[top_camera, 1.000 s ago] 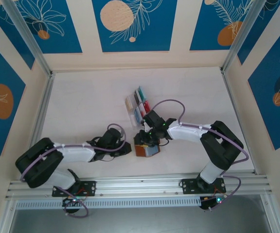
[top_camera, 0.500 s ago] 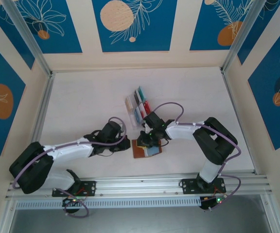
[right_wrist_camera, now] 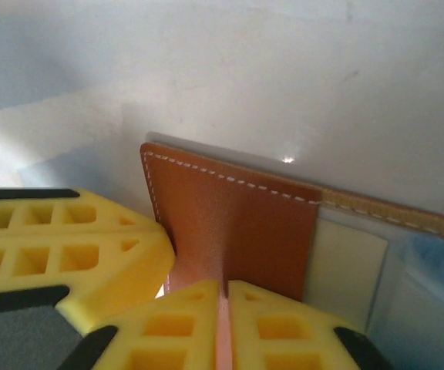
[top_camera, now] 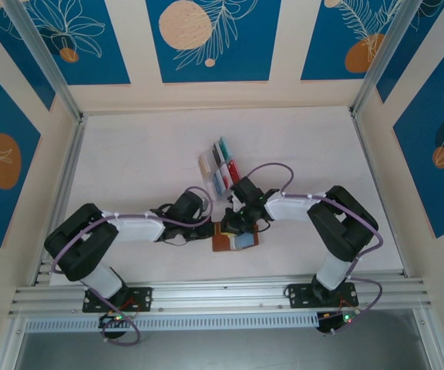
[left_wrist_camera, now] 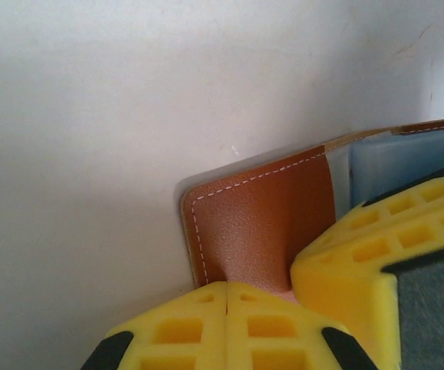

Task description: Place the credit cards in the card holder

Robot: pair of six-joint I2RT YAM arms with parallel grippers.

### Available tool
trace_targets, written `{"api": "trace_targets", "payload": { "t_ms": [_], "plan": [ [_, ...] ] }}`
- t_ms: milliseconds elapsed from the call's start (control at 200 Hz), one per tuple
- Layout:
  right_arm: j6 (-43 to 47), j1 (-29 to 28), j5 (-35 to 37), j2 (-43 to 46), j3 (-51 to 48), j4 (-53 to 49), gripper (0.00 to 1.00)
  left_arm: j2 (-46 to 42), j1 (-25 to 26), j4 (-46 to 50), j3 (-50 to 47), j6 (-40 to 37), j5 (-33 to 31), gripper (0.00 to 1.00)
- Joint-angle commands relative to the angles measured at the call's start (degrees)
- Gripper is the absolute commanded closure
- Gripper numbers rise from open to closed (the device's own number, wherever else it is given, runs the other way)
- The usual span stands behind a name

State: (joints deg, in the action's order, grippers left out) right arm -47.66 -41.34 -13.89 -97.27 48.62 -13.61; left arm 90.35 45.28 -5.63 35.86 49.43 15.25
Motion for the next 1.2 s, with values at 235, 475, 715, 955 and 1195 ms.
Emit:
{"api": "trace_targets", "payload": {
  "t_ms": [235, 475, 715, 955, 1195],
  "plan": [
    [13.6, 0.2, 17.8, 4.0, 9.5, -23.0, 0.68, 1.7, 0.3, 3.0, -3.1, -3.1, -3.1, 1.00],
    [15.0, -0.8, 24.9, 1.9, 11.3, -27.5, 0.68, 2.7, 0.3, 1.7, -3.4, -2.7, -2.7, 1.00],
    [13.3, -3.2, 30.8, 0.2, 11.5, -30.9, 0.68, 3.9, 0.3, 0.4, -3.4, -2.6, -1.9, 1.00],
    [11.1, -3.9, 36.4, -2.1, 12.4, -33.8, 0.64, 5.0, 0.3, -1.2, -3.8, -2.1, -1.1, 1.00],
    [10.0, -4.0, 36.9, -3.3, 11.8, -33.3, 0.61, 5.3, 0.3, -1.5, -4.0, -2.1, -1.1, 1.00]
  ]
}}
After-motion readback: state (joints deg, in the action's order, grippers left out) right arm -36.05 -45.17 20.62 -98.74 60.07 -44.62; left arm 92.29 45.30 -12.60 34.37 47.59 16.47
